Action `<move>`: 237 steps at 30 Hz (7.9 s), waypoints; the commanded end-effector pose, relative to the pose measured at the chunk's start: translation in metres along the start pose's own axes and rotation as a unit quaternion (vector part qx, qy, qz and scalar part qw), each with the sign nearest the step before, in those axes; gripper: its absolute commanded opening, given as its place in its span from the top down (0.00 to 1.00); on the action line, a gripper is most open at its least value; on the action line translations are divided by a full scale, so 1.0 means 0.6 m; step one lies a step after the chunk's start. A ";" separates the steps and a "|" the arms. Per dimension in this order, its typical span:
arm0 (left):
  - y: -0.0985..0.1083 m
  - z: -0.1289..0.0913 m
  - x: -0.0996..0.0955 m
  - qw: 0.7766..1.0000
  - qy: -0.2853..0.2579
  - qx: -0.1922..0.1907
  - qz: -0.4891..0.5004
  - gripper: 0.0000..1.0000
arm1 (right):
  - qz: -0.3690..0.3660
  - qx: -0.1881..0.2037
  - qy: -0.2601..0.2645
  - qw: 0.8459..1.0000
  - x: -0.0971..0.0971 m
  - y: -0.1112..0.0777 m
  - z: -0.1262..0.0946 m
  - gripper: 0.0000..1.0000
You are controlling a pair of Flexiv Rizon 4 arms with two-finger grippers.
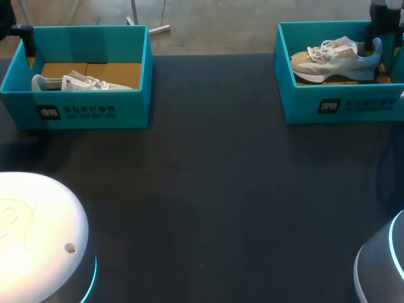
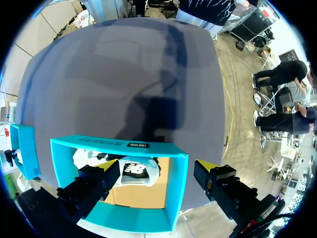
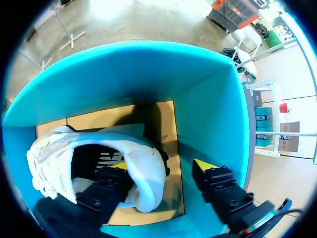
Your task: Take the shoe out of the shoebox, open the shoe tongue, remove and reinsert the insole, then place the shoe into the shoebox
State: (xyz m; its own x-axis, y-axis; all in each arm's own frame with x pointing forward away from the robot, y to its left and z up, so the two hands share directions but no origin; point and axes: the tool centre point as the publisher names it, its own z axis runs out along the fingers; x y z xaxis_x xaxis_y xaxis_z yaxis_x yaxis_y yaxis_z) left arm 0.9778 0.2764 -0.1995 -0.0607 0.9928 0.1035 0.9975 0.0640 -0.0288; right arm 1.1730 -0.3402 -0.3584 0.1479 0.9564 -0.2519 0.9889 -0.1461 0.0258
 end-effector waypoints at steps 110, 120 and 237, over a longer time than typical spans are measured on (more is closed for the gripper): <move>-0.002 0.000 0.000 1.000 0.001 -0.002 0.000 0.00 | 0.089 -0.032 0.002 0.996 -0.035 0.000 -0.107 1.00; -0.002 0.000 0.000 1.000 0.001 -0.002 0.000 0.00 | 0.089 -0.032 0.002 0.996 -0.035 0.000 -0.107 1.00; -0.002 0.000 0.000 1.000 0.001 -0.002 0.000 0.00 | 0.169 -0.009 -0.003 0.986 0.193 -0.572 -0.301 1.00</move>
State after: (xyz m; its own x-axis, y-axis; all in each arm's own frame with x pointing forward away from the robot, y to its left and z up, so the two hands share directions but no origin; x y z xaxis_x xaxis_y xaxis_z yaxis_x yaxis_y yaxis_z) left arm 0.9778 0.2765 -0.1995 -0.0609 0.9928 0.1034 0.9975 0.0642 -0.0288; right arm 0.8592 -0.1380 -0.2141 0.4681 0.8506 -0.2393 0.8836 -0.4534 0.1171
